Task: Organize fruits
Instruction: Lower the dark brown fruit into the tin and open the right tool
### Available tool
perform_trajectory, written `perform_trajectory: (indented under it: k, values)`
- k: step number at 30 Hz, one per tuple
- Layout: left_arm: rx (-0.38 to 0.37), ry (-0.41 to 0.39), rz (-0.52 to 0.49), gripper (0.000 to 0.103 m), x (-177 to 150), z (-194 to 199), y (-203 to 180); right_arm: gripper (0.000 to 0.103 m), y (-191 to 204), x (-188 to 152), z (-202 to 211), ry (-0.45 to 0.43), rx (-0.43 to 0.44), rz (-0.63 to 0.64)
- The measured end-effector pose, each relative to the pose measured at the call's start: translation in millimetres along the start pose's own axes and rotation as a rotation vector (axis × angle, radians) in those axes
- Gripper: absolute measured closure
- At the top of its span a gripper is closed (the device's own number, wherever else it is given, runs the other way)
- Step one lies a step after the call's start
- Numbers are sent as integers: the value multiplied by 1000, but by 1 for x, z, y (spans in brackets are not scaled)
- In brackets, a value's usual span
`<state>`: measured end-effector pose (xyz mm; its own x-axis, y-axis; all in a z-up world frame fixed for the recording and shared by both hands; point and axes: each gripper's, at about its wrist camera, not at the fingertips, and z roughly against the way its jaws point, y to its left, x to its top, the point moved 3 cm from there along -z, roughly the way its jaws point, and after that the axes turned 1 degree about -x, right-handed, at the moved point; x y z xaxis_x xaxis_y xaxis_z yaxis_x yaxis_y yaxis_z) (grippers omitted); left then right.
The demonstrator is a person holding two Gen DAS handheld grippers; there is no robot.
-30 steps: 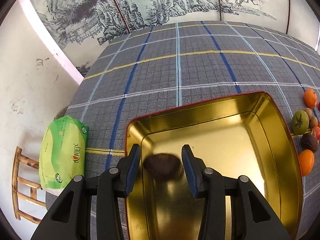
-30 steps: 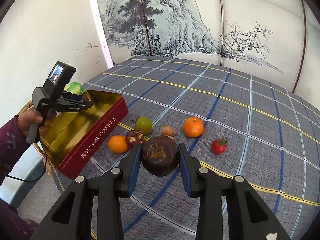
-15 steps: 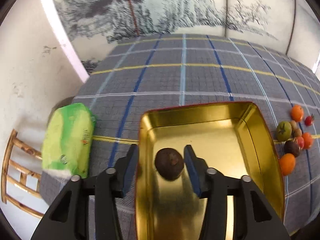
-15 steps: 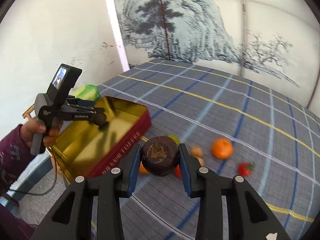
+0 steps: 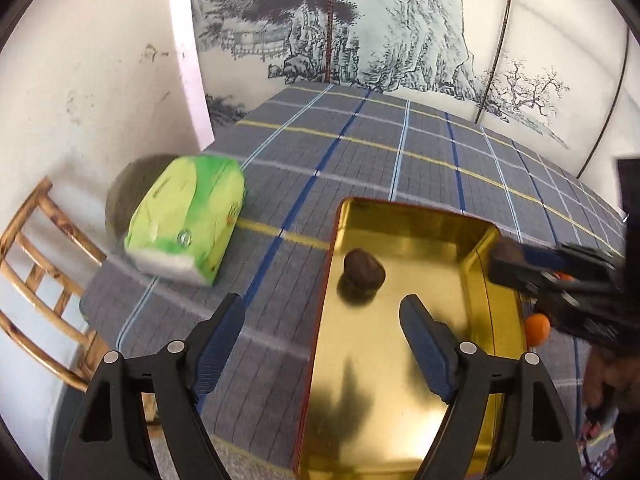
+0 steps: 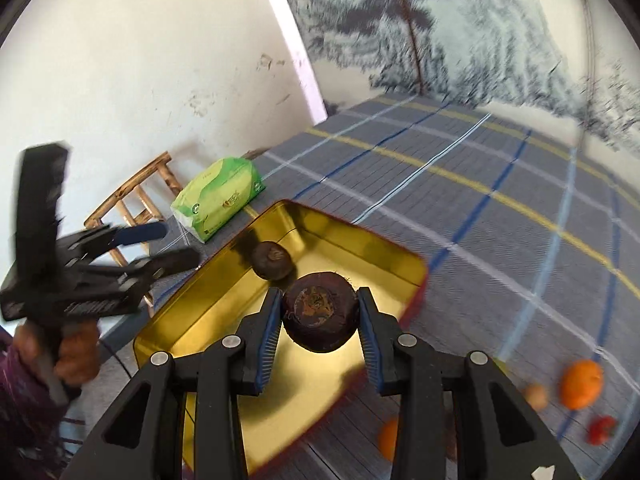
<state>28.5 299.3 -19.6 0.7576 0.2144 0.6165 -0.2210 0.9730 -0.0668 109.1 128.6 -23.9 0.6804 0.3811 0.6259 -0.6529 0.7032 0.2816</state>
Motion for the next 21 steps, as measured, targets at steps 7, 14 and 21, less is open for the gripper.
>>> perform_trajectory:
  k: [7,14,21]
  values:
    - [-12,29,12,6,-19,7,1,69,7,19,-53,107,-1,26]
    - [-44,-35,30,5,-19,21,1,69,10,28,-77,152,-24,44]
    - [-32,-46,8,5,-17,21,-2,69,9,26,-83,169,-39,48]
